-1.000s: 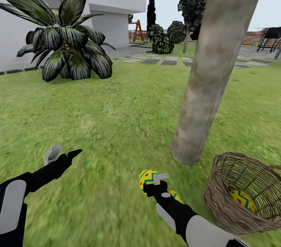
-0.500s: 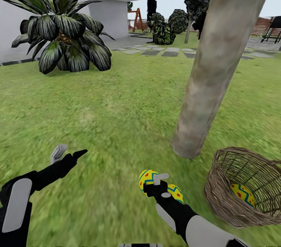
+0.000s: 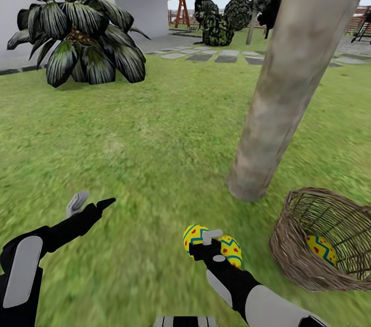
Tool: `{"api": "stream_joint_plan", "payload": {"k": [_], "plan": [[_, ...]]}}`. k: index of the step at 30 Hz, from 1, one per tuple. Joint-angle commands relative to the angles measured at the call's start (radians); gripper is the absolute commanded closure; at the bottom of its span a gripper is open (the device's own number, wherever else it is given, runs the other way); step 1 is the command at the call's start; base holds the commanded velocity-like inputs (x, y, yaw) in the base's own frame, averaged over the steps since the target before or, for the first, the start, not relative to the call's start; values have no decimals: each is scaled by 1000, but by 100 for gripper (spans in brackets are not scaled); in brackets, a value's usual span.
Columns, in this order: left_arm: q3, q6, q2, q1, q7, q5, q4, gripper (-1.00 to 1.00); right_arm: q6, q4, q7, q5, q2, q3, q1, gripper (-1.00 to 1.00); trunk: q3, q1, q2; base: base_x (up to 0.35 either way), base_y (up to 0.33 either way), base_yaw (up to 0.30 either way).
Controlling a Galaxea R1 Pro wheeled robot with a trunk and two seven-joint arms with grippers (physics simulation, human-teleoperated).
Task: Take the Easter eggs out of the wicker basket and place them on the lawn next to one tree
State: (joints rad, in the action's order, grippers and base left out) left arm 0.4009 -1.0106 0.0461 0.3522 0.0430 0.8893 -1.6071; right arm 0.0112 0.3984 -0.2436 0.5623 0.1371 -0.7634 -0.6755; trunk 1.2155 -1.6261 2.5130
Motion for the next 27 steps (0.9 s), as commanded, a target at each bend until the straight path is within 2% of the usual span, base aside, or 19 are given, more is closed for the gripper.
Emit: {"api": "stream_joint_plan", "payload": {"k": [1, 15, 18, 24, 27], "plan": [[1, -5, 0, 1, 5, 7, -1, -100, 1, 1, -7, 7, -1, -9, -1, 100, 5, 0, 1, 0, 0, 0], [1, -5, 0, 1, 4, 7, -1, -100, -4, 3, -6, 7, -1, -11, -1, 100, 59, -7, 4, 0, 0, 0], [2, -5, 1, 1, 3, 7, -1, -100, -41, 2, -6, 7, -2, -13, -1, 100, 59, -7, 4, 0, 0, 0], [3, -5, 2, 1, 3, 7, -1, -100, -48, 2, -6, 4, -1, -13, -1, 100, 59, -7, 4, 0, 0, 0], [2, -4, -1, 1, 3, 7, 1, -100, -48, 2, -6, -16, -1, -13, -1, 100, 67, -7, 4, 0, 0, 0]]}}
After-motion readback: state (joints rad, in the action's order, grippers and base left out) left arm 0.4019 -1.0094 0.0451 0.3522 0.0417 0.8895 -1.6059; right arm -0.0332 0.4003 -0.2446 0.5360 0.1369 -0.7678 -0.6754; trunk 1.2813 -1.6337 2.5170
